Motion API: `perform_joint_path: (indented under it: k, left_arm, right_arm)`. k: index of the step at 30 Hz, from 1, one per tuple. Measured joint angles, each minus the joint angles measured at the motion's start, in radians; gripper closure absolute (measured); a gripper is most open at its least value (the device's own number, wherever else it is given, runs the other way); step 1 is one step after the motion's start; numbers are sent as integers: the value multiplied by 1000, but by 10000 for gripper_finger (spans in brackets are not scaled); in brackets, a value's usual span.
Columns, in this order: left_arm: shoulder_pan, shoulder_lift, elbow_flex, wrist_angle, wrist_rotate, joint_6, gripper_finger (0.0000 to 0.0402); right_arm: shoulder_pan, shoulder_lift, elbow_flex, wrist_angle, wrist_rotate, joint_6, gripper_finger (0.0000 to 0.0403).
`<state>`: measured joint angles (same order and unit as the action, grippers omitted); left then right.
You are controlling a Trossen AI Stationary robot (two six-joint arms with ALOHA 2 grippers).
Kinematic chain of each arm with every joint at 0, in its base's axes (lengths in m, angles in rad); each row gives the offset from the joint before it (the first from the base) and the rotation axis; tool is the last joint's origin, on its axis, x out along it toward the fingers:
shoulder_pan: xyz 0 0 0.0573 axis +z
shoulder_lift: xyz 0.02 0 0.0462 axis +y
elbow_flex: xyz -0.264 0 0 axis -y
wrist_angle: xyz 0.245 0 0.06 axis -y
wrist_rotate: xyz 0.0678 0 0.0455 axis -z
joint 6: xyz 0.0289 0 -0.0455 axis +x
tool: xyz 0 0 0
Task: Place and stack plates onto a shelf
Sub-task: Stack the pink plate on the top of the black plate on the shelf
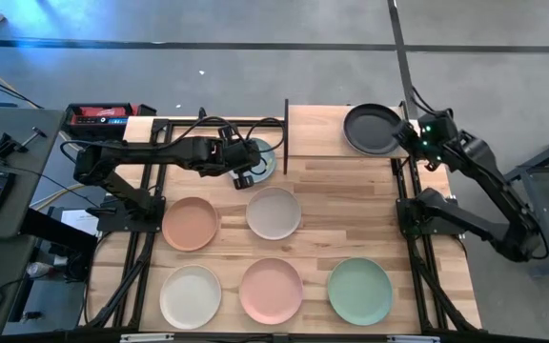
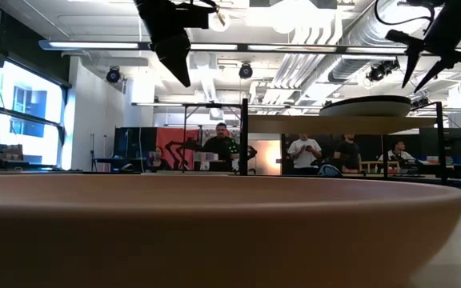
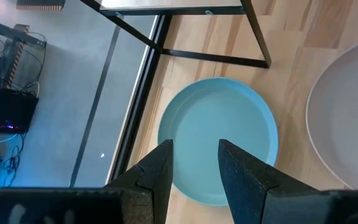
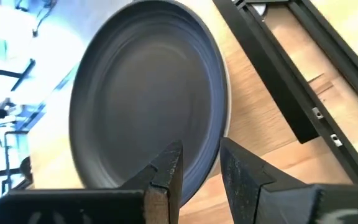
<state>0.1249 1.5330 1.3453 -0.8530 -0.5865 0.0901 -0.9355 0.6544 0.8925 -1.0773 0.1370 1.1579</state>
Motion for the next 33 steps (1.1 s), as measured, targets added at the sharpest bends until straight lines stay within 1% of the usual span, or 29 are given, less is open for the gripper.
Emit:
perform_joint_path:
  k: [3, 7, 15, 19, 21, 23, 28, 30, 33]
  left_arm:
    - [0, 0, 0, 0, 0, -7, 284]
    - [0, 0, 0, -37, 28, -64, 284]
    - [2, 0, -5, -141, 130, -281, 284]
    - [6, 0, -6, -228, 178, -399, 284]
    - [6, 0, -6, -262, 185, -456, 284]
    - [6, 0, -6, -292, 186, -509, 284]
    - [6, 0, -6, -352, 196, -597, 284]
    - [6, 0, -6, -366, 223, -616, 284]
    - [5, 0, -6, -371, 285, -629, 284]
  right_arm:
    - [0, -8, 0, 20, -58, -39, 318]
    - [0, -8, 0, 97, -183, -130, 318]
    - [0, -6, 0, 356, -528, -324, 318]
    - [10, -6, 0, 501, -716, -377, 318]
    - [37, -6, 0, 554, -776, -381, 318]
    - [78, -6, 0, 598, -802, -390, 318]
    - [208, -6, 0, 664, -803, -425, 318]
    - [267, -6, 0, 664, -798, -439, 318]
    - [363, 2, 0, 665, -763, -462, 318]
